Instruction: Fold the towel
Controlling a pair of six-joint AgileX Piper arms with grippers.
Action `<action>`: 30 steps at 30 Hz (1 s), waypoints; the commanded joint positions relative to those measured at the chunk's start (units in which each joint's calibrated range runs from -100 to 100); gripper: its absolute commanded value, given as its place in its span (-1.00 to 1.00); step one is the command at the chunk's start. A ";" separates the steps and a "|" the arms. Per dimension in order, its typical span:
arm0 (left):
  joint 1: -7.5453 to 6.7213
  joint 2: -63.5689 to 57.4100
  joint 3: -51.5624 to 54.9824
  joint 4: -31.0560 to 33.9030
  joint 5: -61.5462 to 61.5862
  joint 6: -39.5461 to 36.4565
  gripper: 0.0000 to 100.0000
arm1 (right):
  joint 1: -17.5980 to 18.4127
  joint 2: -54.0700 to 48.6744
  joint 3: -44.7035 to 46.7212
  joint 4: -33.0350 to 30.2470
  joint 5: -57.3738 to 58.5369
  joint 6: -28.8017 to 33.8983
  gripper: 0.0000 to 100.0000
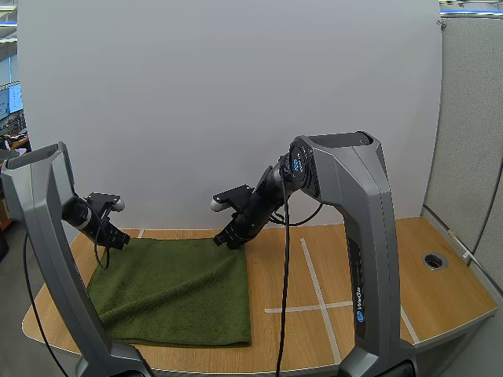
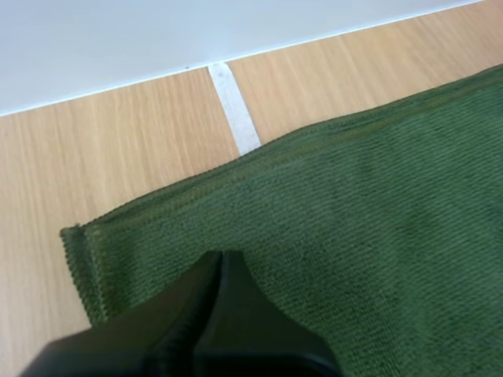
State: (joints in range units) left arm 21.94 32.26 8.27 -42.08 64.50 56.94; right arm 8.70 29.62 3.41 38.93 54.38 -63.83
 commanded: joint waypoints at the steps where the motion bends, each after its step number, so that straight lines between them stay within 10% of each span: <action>1: -0.32 1.24 -0.43 1.35 -5.59 -0.55 -1.00 | -0.31 -0.33 -0.02 -1.06 2.39 0.09 -1.00; 18: -0.32 1.61 -1.22 2.46 -12.51 -1.64 -1.00 | -0.31 -3.27 -0.02 -1.06 5.73 1.19 -1.00; 30: -0.32 1.61 -1.22 2.47 -12.69 -2.48 -1.00 | -0.22 -21.56 8.39 -1.37 29.12 3.10 -1.00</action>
State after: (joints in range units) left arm 21.87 33.72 7.28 -39.56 52.50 55.12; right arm 8.70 14.82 5.86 38.15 75.77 -61.24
